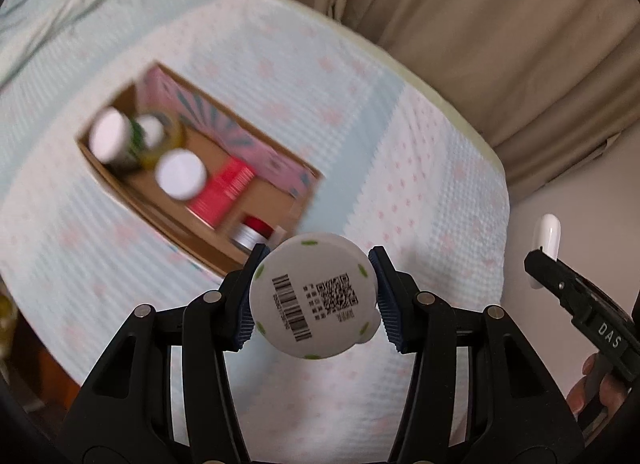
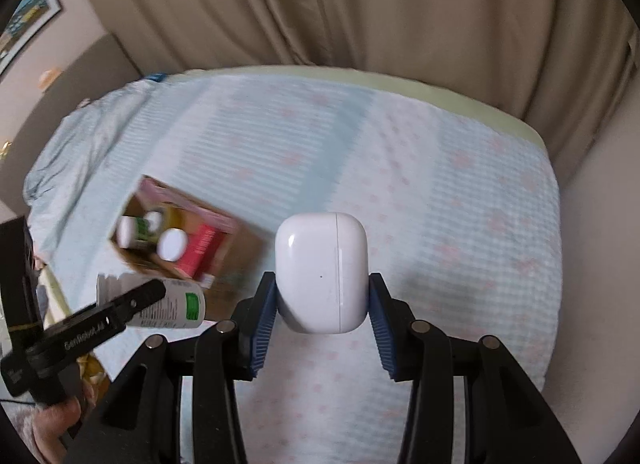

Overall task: Organize rigid objects
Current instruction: 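Carry the pill bottle and white case into the cardboard box and open both tools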

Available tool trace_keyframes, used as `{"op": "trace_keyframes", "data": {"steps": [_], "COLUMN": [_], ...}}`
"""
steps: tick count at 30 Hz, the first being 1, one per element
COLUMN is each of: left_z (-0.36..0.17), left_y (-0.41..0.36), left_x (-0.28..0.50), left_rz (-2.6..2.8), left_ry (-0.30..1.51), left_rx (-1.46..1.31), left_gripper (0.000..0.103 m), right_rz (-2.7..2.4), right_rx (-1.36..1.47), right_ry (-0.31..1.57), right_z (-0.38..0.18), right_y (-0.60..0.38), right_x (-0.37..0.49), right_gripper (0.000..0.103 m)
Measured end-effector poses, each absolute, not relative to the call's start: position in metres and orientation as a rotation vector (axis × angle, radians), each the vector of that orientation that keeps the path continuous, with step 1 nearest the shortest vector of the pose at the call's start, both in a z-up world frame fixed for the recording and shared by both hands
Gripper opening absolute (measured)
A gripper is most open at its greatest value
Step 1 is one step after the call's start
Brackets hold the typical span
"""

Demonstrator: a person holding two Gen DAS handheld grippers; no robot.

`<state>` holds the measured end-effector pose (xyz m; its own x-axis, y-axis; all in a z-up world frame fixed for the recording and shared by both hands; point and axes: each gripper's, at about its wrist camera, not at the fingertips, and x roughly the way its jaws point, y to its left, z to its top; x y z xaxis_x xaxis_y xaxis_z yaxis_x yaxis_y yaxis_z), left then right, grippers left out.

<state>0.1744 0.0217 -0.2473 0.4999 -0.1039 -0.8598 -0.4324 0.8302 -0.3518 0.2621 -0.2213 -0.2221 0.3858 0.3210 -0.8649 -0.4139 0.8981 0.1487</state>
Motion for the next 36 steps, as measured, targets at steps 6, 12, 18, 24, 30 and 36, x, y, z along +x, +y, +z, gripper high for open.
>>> {"op": "trace_keyframes", "data": {"steps": [6, 12, 18, 24, 30, 36], "left_z": [-0.22, -0.221, -0.237, -0.264, -0.301, -0.346], "left_y": [0.097, 0.162, 0.206, 0.223, 0.227, 0.226], "left_x": [0.173, 0.191, 0.225, 0.26, 0.295, 0.326], "left_rz": [0.205, 0.112, -0.021, -0.115, -0.148, -0.144], "left_ry": [1.013, 1.046, 1.106, 1.172, 1.228, 1.294], "left_rx": [-0.498, -0.417, -0.328, -0.267, -0.238, -0.228], "left_gripper": [0.047, 0.047, 0.047, 0.047, 0.047, 0.047], "right_rz": [0.533, 0.531, 0.444, 0.361, 0.329, 0.333], "right_rx": [-0.069, -0.016, 0.08, 0.153, 0.154, 0.143], "right_ry": [1.049, 1.037, 1.046, 1.087, 1.147, 1.236], "right_z": [-0.199, -0.198, -0.211, -0.236, -0.274, -0.325], "right_y": [-0.155, -0.089, -0.035, 0.003, 0.022, 0.026], "right_x": [0.237, 0.226, 0.224, 0.226, 0.232, 0.243], "right_gripper": [0.041, 0.041, 0.041, 0.041, 0.041, 0.041]}}
